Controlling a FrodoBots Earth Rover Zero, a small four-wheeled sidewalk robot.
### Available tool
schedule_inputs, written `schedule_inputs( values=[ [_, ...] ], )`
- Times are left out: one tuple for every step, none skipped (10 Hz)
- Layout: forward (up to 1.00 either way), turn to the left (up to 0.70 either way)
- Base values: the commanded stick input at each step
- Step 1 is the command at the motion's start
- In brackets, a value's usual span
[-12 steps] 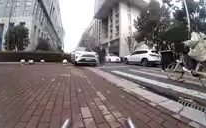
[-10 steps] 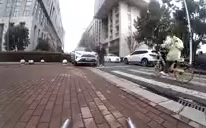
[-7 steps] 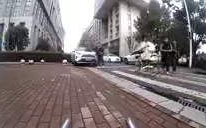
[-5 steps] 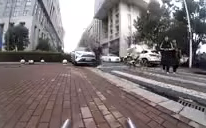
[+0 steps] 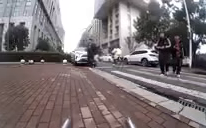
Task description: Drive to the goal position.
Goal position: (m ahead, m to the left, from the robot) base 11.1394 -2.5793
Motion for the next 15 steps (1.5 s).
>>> schedule_inputs(
  values=[
    [0.0, 0.0],
    [0.0, 0.0],
    [0.0, 0.0],
    [0.0, 0.0],
    [0.0, 0.0],
    [0.0, 0.0],
    [0.0, 0.0],
    [0.0, 0.0],
    [0.0, 0.0],
    [0.02, 0.0],
    [0.02, 0.0],
    [0.03, 0.0],
    [0.09, 0.0],
    [0.23, 0.0],
    [0.42, 0.0]
  ],
)
